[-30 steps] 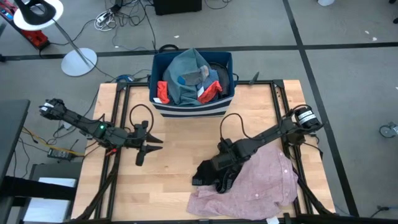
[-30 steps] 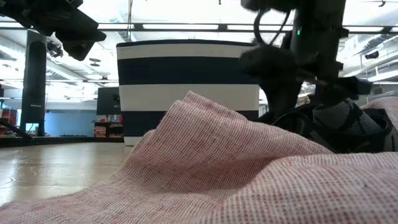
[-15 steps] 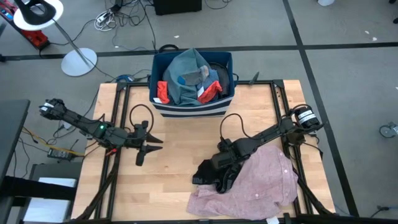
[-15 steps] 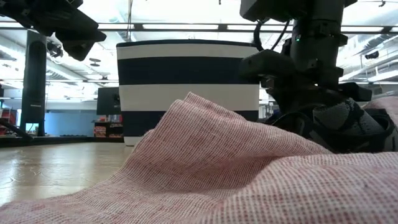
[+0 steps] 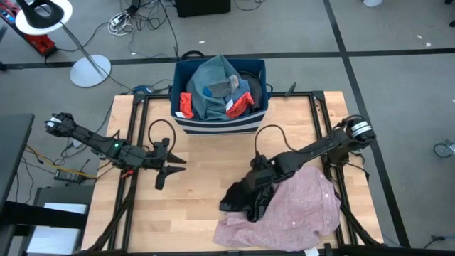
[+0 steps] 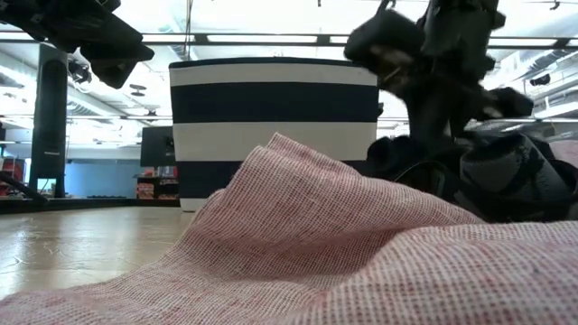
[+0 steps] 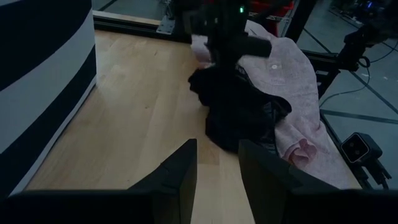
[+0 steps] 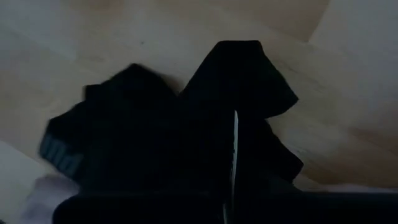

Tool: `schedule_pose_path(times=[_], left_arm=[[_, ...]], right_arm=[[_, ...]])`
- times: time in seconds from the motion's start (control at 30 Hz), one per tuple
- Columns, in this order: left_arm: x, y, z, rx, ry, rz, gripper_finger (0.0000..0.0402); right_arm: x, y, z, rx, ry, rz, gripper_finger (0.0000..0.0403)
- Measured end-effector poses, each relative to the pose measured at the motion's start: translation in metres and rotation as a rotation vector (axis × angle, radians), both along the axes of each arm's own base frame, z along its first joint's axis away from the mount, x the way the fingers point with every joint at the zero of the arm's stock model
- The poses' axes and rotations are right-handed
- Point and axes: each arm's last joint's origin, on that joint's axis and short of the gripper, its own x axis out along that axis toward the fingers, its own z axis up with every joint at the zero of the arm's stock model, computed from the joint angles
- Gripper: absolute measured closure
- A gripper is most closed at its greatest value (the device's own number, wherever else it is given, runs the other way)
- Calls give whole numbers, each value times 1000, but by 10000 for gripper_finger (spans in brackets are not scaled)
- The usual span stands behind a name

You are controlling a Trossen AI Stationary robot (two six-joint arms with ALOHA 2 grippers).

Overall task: Sort clothes
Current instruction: Put the black underwear into the blue bin

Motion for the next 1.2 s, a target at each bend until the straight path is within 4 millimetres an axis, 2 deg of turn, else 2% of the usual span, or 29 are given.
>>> schedule_pose_path(times=[0.1, 0.23, 0.57, 0.83, 1.2], left_arm=[[0, 0, 0, 0, 0, 0, 277], [0, 0, 0, 0, 0, 0, 277], [0, 0, 0, 0, 0, 0, 277], [0, 0, -1, 41, 4, 1, 277], [-1, 2, -3, 77, 22, 24, 277]], right_arm=[[-8, -4, 15, -22, -16, -12, 398], [-17, -8, 47, -82, -18, -17, 399], [-33, -21, 147, -254, -64, -1, 399], [-40, -43, 226, -433, -280, -34, 399], [-30, -92, 296, -655, -609, -51, 399]])
